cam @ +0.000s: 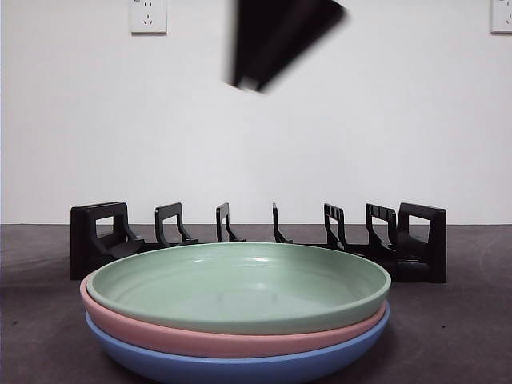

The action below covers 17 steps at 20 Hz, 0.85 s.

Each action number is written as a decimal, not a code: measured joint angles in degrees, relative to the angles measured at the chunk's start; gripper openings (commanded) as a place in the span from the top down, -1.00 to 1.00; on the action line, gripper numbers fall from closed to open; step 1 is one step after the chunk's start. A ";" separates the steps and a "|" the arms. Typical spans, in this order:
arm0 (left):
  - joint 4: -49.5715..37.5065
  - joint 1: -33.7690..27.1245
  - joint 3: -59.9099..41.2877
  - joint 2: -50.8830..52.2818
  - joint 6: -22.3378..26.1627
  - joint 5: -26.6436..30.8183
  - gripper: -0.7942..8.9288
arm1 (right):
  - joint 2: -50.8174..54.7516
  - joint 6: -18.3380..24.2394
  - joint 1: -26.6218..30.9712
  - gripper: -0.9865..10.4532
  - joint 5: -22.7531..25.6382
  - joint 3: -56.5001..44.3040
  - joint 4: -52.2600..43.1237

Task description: Place the plate

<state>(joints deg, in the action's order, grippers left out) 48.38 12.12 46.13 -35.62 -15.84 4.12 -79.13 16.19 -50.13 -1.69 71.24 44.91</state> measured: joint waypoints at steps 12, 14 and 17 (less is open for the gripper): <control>-12.04 0.00 0.00 -0.70 -0.15 0.00 0.45 | 1.27 -7.76 36.98 0.71 -8.35 -0.02 -5.68; -11.98 0.00 0.00 -0.63 -0.11 0.00 0.83 | 1.27 -8.37 36.96 0.79 -8.83 -0.02 -6.58; -12.83 0.00 0.00 -0.57 -0.07 0.00 0.82 | 1.33 -9.20 36.74 0.79 -11.69 -0.02 -7.74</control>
<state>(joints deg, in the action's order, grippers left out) 35.55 12.12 46.13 -36.18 -15.90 4.12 -77.80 6.98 -13.39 -13.39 71.22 37.17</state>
